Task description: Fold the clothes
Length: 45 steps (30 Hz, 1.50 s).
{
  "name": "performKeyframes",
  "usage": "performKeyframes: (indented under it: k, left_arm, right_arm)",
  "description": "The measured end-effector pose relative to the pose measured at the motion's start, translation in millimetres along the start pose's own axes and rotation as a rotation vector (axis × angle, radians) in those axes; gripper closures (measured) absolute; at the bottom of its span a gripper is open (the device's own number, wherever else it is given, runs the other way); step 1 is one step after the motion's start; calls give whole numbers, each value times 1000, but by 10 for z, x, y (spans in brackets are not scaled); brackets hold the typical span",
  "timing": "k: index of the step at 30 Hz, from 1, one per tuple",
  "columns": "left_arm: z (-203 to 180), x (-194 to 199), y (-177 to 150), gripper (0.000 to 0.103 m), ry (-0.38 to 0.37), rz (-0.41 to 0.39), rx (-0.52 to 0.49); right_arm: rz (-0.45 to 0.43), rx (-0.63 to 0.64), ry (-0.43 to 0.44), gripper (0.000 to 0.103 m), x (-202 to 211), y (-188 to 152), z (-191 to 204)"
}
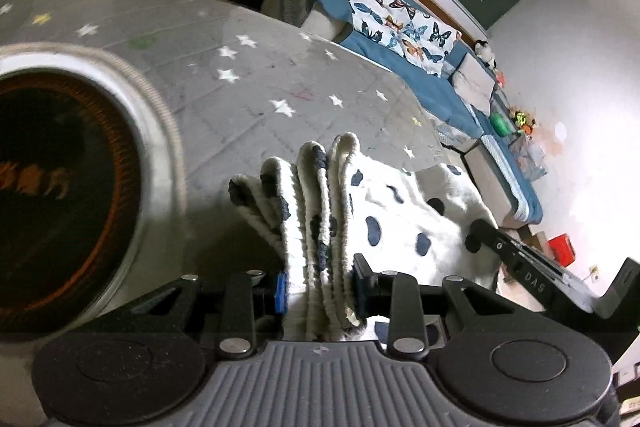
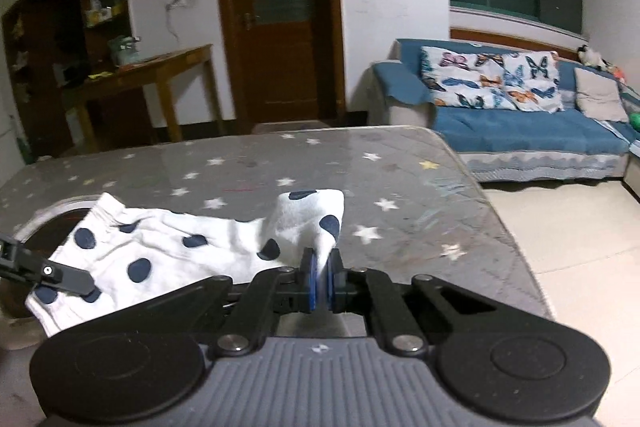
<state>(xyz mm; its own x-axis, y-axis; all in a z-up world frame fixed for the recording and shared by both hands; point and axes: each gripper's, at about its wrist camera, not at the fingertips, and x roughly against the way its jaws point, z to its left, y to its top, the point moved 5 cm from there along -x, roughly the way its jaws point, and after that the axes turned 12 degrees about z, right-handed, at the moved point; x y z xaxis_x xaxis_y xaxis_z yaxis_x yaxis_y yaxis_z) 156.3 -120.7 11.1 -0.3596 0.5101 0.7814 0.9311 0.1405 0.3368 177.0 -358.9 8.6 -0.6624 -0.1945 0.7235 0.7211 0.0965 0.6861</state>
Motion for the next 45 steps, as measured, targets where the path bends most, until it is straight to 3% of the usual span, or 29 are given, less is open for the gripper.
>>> performKeyframes:
  k: [11,16,18,26,27,29,31,38,42,45]
  left_arm:
    - [-69,-281,-15,63,106,23,-64]
    - [-92,-258,-47,54,139,12,-90]
    - [-99,-241,-62,51,147,9,-100]
    - [-123,-132,-27,32,186,-24,-121]
    - [-129,-117,-23,30,195,-31,-127]
    - [-139,-87,-10,29,205,-41,-139]
    - [-143,-68,6,20,218,-50,-144]
    - [-66,-137,79,20,277,-53,-161]
    - [9,-199,86,20,291,-32,-155]
    - [0,-173,81,19,287,-36,-154]
  right_arm:
    - [85,-38,-36,94,-454,-115,-301]
    - [68,-53,-47,79,-442,-85,-372]
    - [58,-62,-35,69,-409,-57,-381]
    - [52,-72,34,53,-402,37,-241]
    - [54,-65,39,47,-417,46,-212]
    - [62,-48,50,46,-454,57,-145]
    - [79,-33,55,43,-506,55,-83]
    - [144,-12,45,40,-741,1,19]
    - [129,-7,46,30,-673,-15,31]
    - [118,-2,46,29,-621,-27,39]
